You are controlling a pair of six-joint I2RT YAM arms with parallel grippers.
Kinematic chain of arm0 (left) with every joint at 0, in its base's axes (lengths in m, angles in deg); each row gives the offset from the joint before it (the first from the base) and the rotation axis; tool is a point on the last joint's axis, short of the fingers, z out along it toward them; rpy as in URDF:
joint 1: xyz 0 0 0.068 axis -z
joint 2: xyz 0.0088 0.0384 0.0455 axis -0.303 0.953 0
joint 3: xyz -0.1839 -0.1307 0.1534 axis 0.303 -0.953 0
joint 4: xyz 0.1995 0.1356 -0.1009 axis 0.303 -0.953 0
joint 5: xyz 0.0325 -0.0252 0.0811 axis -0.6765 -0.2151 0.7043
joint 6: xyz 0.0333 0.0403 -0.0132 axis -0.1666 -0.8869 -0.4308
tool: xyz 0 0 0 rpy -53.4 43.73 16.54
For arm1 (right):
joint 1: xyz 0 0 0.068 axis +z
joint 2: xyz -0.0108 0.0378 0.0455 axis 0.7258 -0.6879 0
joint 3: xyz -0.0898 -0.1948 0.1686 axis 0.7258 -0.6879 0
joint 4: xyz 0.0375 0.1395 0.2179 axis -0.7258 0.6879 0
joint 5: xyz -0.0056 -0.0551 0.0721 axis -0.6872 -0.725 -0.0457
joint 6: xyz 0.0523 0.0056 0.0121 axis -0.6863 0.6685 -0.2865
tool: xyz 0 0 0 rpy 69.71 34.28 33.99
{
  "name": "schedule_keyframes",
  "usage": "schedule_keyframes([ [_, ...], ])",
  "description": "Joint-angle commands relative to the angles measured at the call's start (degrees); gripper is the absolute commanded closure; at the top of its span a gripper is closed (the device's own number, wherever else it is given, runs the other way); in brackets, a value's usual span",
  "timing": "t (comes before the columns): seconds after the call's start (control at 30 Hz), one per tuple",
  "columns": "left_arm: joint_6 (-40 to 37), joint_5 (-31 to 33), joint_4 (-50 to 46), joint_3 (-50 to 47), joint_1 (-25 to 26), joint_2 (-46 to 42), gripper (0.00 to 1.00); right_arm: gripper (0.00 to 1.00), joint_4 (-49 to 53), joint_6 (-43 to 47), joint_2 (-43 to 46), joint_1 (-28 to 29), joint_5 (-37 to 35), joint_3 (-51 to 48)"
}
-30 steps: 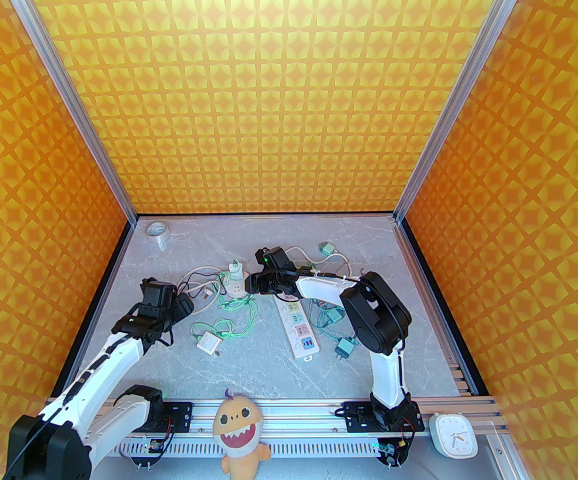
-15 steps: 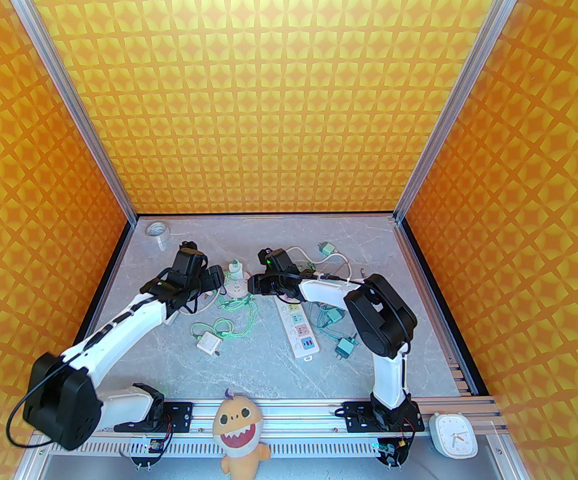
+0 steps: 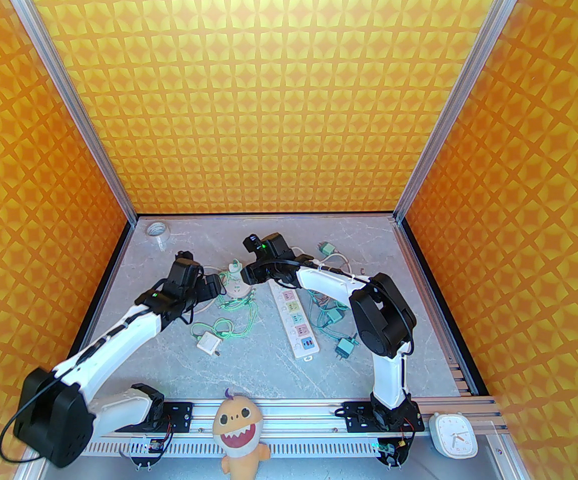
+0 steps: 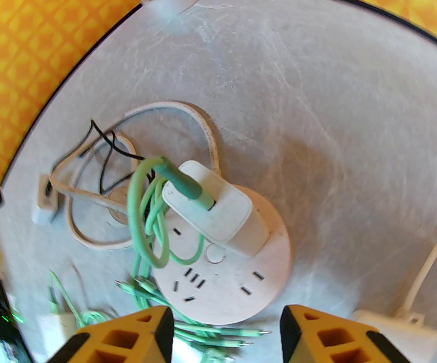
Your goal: Pull the plug off the socket
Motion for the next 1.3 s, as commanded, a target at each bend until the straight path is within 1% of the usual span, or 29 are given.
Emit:
schedule_keyframes([
  [0.0,1.95,-1.43,-0.35,-2.55,0.35,-3.12,0.14,0.49,5.31,9.62,-3.31,-0.17,-1.02,5.32],
  [0.03,2.2,-1.69,-0.42,-3.19,0.31,-3.28,0.14,0.5,6.8,10.91,-4.56,-0.18,0.0,7.21],
  [0.07,2.44,-1.73,-0.46,-3.59,0.35,-5.55,0.14,0.52,7.03,12.25,-5.38,-0.13,0.7,8.04],
  [0.1,2.63,-1.87,-0.62,-4.11,0.35,-6.26,0.12,0.53,5.74,13.06,-5.97,-0.17,1.37,7.97],
  [0.23,2.95,-2.06,-1.91,-5.34,0.35,-8.8,0.12,0.52,0.88,15.84,-6.79,-0.17,2.34,6.55],
  [0.4,2.83,-2.06,-2.84,-6.58,0.35,-11.34,0.11,0.5,2.06,18.42,-9.53,-0.17,4.25,9.56],
  [0.47,2.83,-2.09,-2.95,-6.82,0.35,-11.72,0.11,0.5,1.32,18.92,-10.54,-0.1,6.04,10.41],
  [0.67,2.72,-2.02,-4.08,-6.52,0.35,-12.01,0.11,0.51,0.46,21.2,-13.49,0.01,7.93,12.92],
  [0.77,2.48,-2.01,-3.99,-6.75,0.35,-12.32,0.11,0.51,1.52,21.11,-14.43,0.1,9.78,15.26],
  [0.8,2.63,-2.01,-4.01,-6.86,0.35,-12.31,0.09,0.5,2.47,21.34,-14.96,0.16,10.26,16.38],
  [0.9,2.88,-2.01,-3.95,-6.92,0.35,-12.35,0.09,0.51,4.76,22.04,-16.42,0.53,10.29,19.25],
  [1.0,2.75,-2.03,-4.07,-7.19,0.35,-12.83,0.09,0.54,5.59,22.86,-16.83,1.29,10.24,19.94],
  [1.07,2.73,-2.09,-4.09,-7.37,0.35,-13.19,0.09,0.58,6.59,22.99,-17.42,1.6,9.26,20.58],
  [1.2,2.55,-2.09,-4.01,-7.45,0.35,-13.72,0.09,0.62,6.71,22.4,-17.56,1.78,8.31,19.7],
  [1.27,2.39,-2.07,-3.97,-7.49,0.3,-13.72,0.09,0.68,5.17,21.86,-16.99,2.11,7.72,18.12],
])
